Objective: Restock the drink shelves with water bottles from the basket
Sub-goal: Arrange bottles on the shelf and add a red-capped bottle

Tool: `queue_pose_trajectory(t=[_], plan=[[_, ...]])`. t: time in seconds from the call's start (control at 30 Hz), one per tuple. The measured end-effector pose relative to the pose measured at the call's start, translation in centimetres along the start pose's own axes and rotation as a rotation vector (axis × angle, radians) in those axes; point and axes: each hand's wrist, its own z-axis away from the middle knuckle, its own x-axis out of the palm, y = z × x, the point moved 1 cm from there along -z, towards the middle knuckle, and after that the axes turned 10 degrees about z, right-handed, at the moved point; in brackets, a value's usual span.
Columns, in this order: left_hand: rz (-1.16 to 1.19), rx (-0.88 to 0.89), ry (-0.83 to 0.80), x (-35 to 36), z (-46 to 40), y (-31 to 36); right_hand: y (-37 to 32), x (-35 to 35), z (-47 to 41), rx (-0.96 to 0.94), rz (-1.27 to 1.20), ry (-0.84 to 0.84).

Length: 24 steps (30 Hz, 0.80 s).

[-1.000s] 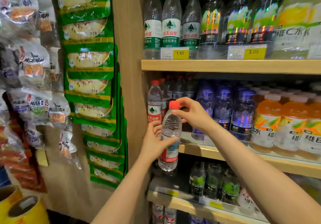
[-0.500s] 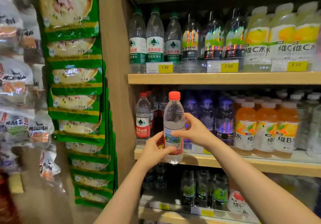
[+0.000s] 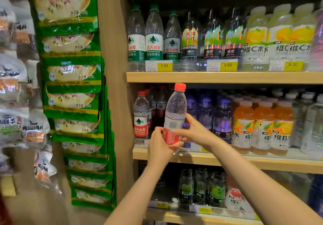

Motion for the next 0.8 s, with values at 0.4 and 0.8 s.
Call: queue_pose_trajectory(t=[0.4,0.8], plan=[[0.122,0.017,-0.067,-1.9,-0.9,-2.1,0.2,0.5,-1.5,-0.008,-0.172,0.022],[-0.088,-0.075,0.238,-3.9,-7.2,-4.5,1.6,-1.9,-1.0,-0.029,0.103,0.260]])
